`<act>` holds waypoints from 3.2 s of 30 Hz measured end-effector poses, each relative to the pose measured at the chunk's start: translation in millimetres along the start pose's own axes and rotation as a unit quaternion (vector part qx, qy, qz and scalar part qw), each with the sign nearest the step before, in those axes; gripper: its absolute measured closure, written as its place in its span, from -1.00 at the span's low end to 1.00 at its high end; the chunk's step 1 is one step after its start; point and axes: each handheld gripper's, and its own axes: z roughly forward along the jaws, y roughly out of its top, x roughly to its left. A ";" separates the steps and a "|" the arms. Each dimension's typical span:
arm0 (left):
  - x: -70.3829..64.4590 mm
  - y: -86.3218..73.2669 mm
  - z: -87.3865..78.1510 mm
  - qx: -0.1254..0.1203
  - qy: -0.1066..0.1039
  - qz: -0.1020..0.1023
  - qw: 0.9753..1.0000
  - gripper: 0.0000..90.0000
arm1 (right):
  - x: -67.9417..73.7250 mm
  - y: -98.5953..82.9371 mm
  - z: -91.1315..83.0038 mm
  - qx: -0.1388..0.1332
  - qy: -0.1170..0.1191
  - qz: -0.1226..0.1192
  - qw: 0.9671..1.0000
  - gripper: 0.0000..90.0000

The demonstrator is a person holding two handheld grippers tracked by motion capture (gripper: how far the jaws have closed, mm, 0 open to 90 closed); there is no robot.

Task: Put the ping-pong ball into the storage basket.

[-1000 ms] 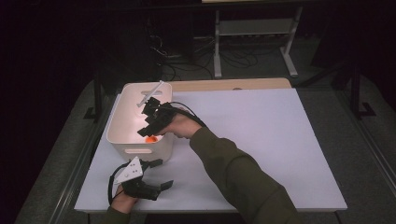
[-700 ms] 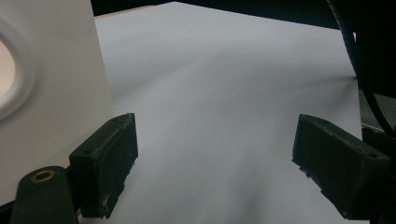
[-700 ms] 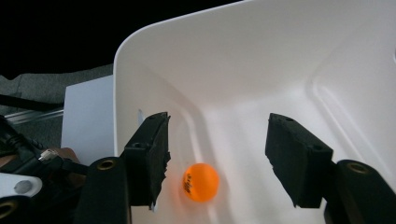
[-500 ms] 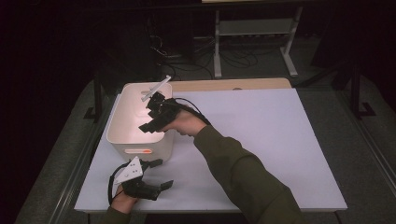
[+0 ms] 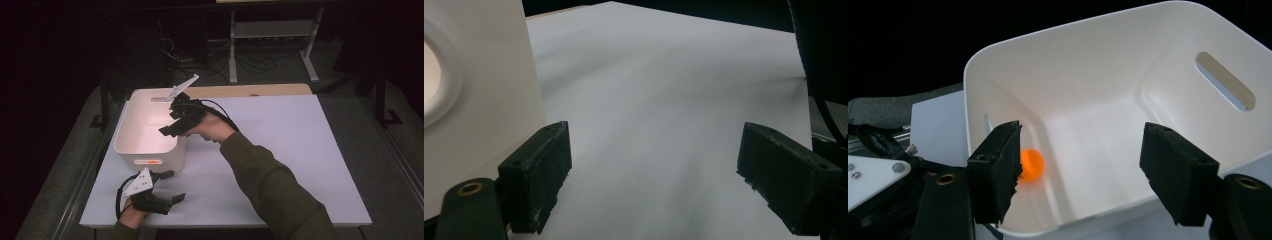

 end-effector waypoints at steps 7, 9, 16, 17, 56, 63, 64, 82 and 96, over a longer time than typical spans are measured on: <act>-0.2 0.0 0.0 0.001 0.000 -0.002 1.000 -0.69 | -5.5 -9.5 -14.7 -0.007 -0.008 0.006 1.000 -0.32; 0.0 0.0 0.1 0.001 0.001 -0.001 1.000 -0.69 | -7.3 -13.1 -18.6 -0.009 -0.010 0.007 1.000 -0.33; 0.1 0.1 0.0 0.001 0.001 0.000 1.000 -0.69 | -13.8 -27.4 -30.4 -0.015 -0.021 0.020 0.999 -0.37; 0.1 0.1 0.0 0.001 0.001 0.001 1.000 -0.69 | -14.9 -29.5 -31.9 -0.016 -0.023 0.021 0.999 -0.38; -0.1 -0.1 0.0 0.000 0.002 -0.002 1.000 -0.69 | -29.3 -123.4 -44.4 -0.036 -0.106 0.068 0.991 -0.86; 0.0 -0.1 0.1 0.000 0.002 -0.004 1.000 -0.69 | -27.6 -140.4 -46.1 -0.035 -0.123 0.076 0.989 -0.99; 0.2 -0.1 -0.1 0.002 0.002 -0.003 1.000 -0.69 | -27.3 -142.8 -46.2 -0.035 -0.125 0.076 0.989 -0.99; -0.2 -0.1 0.1 0.001 0.002 -0.003 1.000 -0.69 | -21.5 -191.0 -51.9 -0.038 -0.156 0.093 0.983 -0.99; -0.4 -0.2 -0.2 -0.001 0.002 -0.002 1.000 -0.69 | -16.3 -223.8 -66.3 -0.047 -0.171 0.113 0.978 -0.99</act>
